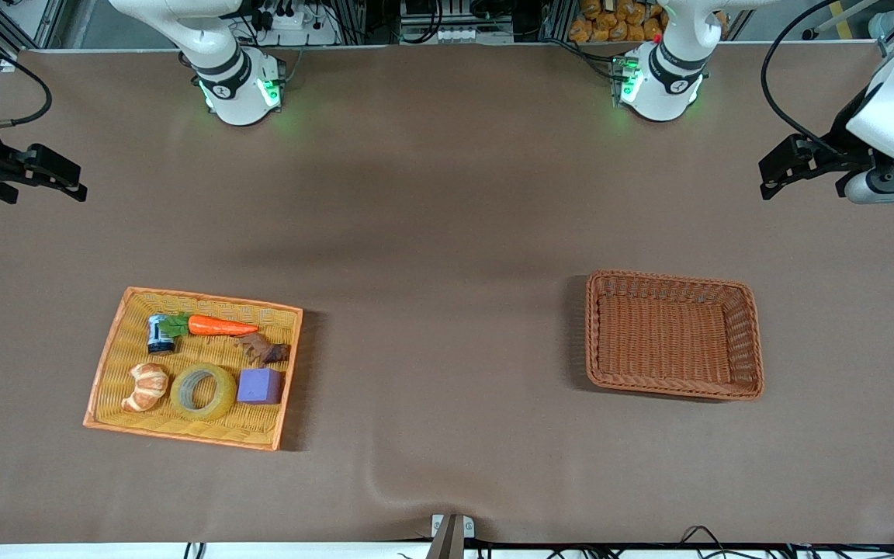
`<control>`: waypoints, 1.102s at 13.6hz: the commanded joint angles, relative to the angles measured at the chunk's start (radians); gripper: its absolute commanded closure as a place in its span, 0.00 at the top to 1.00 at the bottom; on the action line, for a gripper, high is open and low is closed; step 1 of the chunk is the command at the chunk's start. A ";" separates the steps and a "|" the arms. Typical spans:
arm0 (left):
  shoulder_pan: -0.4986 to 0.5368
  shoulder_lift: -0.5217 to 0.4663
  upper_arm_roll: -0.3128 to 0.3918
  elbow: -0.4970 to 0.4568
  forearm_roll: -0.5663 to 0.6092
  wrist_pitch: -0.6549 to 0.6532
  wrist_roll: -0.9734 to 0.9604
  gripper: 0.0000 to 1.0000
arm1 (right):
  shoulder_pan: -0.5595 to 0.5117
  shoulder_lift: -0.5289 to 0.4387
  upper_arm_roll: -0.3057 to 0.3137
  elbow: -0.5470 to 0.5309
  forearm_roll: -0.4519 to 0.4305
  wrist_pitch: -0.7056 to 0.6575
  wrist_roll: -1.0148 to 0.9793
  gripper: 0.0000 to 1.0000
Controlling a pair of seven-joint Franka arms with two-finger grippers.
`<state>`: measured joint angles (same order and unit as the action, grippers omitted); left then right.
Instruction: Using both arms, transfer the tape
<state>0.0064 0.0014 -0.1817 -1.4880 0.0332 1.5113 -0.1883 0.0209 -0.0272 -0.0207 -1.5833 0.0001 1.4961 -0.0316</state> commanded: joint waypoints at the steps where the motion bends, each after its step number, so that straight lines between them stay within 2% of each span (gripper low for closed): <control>1: 0.010 -0.009 -0.004 0.011 -0.026 -0.022 0.023 1.00 | 0.031 0.003 -0.001 0.005 -0.020 -0.017 0.019 1.00; 15: 0.012 -0.012 0.001 0.011 -0.019 -0.022 0.018 1.00 | 0.057 0.007 0.001 0.019 -0.032 0.016 0.006 1.00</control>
<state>0.0072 0.0014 -0.1796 -1.4860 0.0332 1.5111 -0.1883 0.0812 -0.0125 -0.0172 -1.5728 -0.0146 1.5212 -0.0288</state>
